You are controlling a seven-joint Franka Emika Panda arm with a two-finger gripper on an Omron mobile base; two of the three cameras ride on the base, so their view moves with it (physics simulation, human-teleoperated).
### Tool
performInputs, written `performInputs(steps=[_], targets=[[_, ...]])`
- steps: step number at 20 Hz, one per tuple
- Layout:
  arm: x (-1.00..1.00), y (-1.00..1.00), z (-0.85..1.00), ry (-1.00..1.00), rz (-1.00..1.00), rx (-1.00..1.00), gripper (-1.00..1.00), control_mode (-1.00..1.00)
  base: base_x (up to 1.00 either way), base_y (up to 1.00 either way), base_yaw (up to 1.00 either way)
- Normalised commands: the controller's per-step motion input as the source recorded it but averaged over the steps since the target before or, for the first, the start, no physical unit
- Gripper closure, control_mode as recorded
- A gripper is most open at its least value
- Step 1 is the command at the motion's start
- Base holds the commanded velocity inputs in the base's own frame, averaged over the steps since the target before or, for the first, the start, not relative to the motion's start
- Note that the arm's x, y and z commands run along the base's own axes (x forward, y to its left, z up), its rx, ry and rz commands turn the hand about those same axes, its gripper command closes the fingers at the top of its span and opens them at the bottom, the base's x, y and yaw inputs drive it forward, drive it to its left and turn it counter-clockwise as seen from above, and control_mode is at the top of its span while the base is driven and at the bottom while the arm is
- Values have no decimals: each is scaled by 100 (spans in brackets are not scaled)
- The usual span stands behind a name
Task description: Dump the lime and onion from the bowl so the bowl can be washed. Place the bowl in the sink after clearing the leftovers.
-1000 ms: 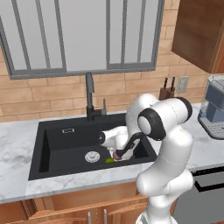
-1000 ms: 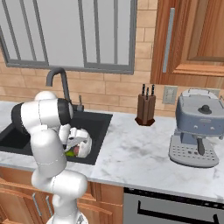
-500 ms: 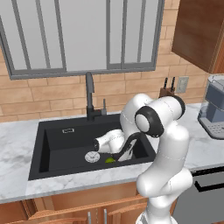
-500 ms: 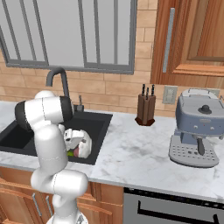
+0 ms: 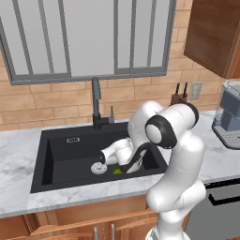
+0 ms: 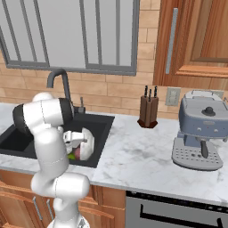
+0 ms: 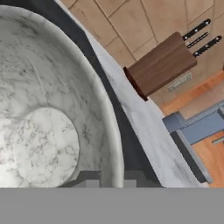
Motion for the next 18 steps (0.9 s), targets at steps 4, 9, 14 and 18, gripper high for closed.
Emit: performInputs(steps=[4, 9, 14, 18], targets=[[-2, -7, 42, -14, 0, 0, 100, -100, 0, 0, 0], [-14, 0, 26, -10, 0, 0, 100, -100, 0, 0, 0], [-16, 0, 42, -10, 0, 1, 100, -100, 0, 0, 0], [-16, 9, 48, -6, 0, 10, 100, -100, 0, 0, 0]])
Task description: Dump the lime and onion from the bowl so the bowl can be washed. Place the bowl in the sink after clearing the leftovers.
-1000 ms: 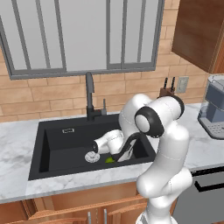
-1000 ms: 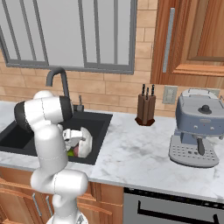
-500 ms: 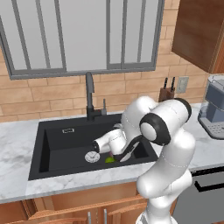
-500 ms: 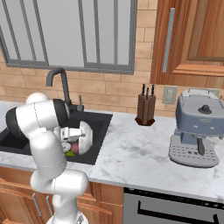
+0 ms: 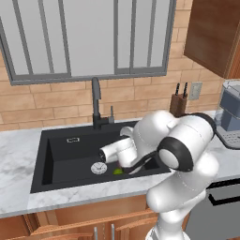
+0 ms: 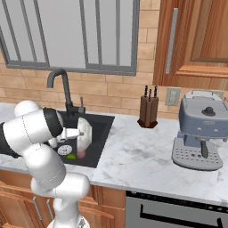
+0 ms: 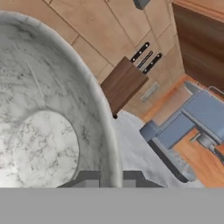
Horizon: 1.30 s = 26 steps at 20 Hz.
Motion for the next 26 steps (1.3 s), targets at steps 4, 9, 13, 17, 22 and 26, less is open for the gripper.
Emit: performInputs(steps=[4, 9, 13, 17, 22, 26], targets=[[-11, 33, 26, 1, 1, 30, 100, -100, 0, 0, 0], [-4, 42, 19, 11, 6, 25, 100, -100, 0, 0, 0], [0, 32, 1, 21, 13, 29, 100, -100, 0, 0, 0], [0, 35, 0, 18, 15, 26, 100, -100, 0, 0, 0], [0, 75, -15, 0, 9, 1, 100, -100, 0, 0, 0], [0, 93, -36, 5, 8, 1, 100, -100, 0, 0, 0]])
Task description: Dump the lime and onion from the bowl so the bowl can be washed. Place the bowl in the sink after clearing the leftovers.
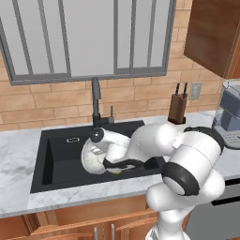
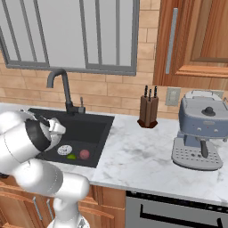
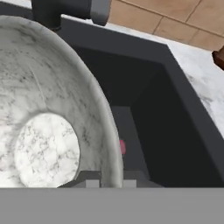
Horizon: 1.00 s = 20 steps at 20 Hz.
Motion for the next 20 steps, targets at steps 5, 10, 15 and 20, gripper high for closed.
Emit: performInputs(steps=[5, 10, 15, 20], targets=[[1, 66, -24, 8, 5, 8, 100, -100, 0, 0, 0], [4, 43, -19, 20, 3, 20, 100, -100, 0, 0, 0], [4, 40, -29, 4, 3, 3, 100, -100, 0, 0, 0], [0, 26, -68, 4, 1, -3, 100, -100, 0, 0, 0]])
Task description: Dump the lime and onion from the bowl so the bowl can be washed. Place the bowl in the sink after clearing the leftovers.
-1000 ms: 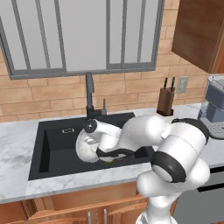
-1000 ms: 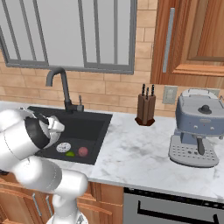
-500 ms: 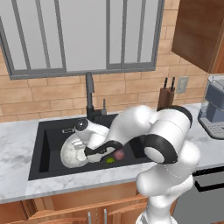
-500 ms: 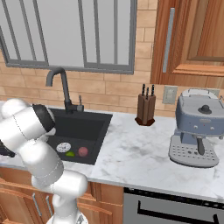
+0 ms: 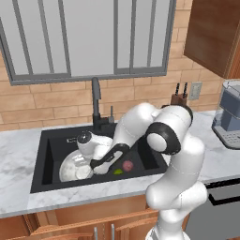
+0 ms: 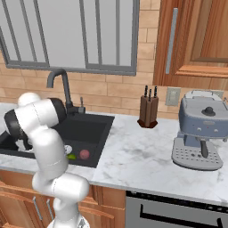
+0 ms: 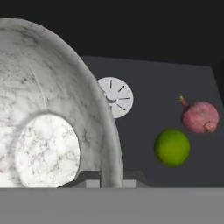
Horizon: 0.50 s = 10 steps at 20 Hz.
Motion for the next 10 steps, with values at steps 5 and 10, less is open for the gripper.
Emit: performInputs(steps=[5, 10], targets=[[0, 17, -67, 0, 0, -5, 100, -100, 0, 0, 0], [19, 13, -50, 0, 0, -5, 100, -100, 0, 0, 0]])
